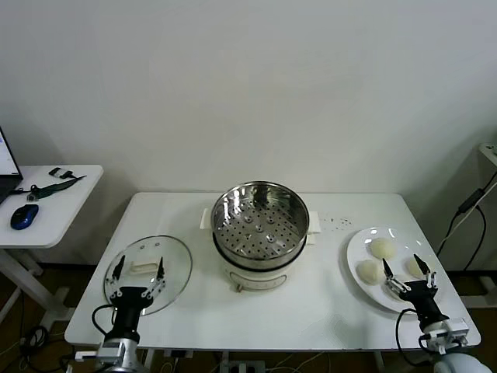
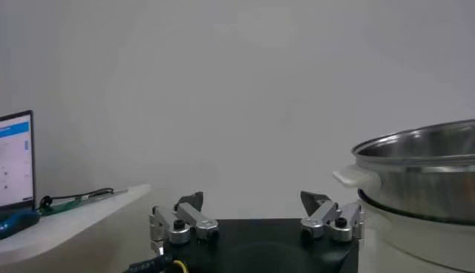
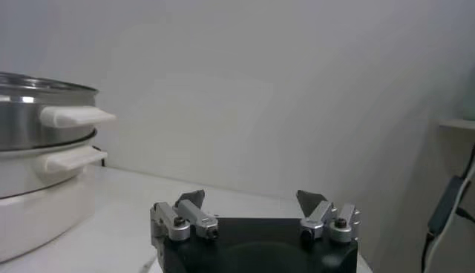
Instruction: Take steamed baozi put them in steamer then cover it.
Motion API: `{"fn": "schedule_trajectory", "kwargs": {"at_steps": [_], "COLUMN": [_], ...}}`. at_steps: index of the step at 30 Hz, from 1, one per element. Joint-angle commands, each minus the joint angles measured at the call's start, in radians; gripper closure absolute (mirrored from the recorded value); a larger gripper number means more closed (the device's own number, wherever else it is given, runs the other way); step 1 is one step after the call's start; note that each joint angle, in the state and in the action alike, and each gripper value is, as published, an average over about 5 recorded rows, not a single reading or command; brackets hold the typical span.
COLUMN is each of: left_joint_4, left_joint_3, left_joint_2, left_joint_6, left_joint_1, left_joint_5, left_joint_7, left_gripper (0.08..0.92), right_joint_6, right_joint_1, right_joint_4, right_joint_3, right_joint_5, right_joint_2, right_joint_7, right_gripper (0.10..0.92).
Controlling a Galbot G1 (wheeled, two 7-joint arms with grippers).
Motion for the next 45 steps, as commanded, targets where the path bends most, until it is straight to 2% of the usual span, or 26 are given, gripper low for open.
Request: {"fn": "schedule_trajectory", "kwargs": {"at_steps": [1, 5, 9, 14, 18, 23, 28, 41, 45], "left_joint_4": [0.000, 0.008, 0.017, 0.013, -0.010, -0.019, -0.018, 0.001, 0.005], "left_joint_3": [0.009, 0.019, 0.022, 0.018, 0.018, 0.016, 0.009, -0.017, -0.024], "left_joint_2": [0.015, 0.021, 0.023, 0.023, 0.011, -0.003, 0.000, 0.012, 0.011], "left_joint_6": [0.000, -0.001, 0.003, 0.015, 0.062, 0.084, 0.093, 0.104, 0.107], "left_joint_1": [0.008, 0.012, 0.017, 0.016, 0.011, -0.001, 0.002, -0.009, -0.015], "left_joint_5": [0.001, 0.002, 0.008, 0.005, -0.030, -0.035, -0.037, -0.039, -0.039], "left_joint_7": [-0.012, -0.041, -0.063, -0.063, -0.067, -0.075, -0.080, -0.087, -0.088], "left_gripper": [0.177, 0.177, 0.177, 0.177, 0.177, 0.177, 0.177, 0.177, 0.177], "right_joint_6": [-0.095, -0.179, -0.160, -0.063, -0.045, -0.013, 0.013, 0.074, 0.086], "right_joint_1": [0.076, 0.176, 0.347, 0.652, 0.922, 1.252, 1.421, 1.451, 1.442], "right_joint_4": [-0.029, -0.111, -0.232, -0.393, -0.488, -0.623, -0.761, -1.036, -1.075], "right_joint_3": [0.008, -0.059, -0.193, -0.483, -0.770, -1.141, -1.351, -1.395, -1.394], "right_joint_5": [-0.125, -0.173, -0.312, -0.463, -0.483, -0.485, -0.482, -0.548, -0.563], "right_joint_2": [-0.108, -0.300, -0.471, -0.564, -0.582, -0.544, -0.440, -0.192, -0.151], "right_joint_7": [-0.155, -0.411, -0.648, -0.767, -0.797, -0.818, -0.828, -0.823, -0.821], "right_gripper": [0.203, 0.203, 0.203, 0.203, 0.203, 0.203, 0.203, 0.203, 0.203]}}
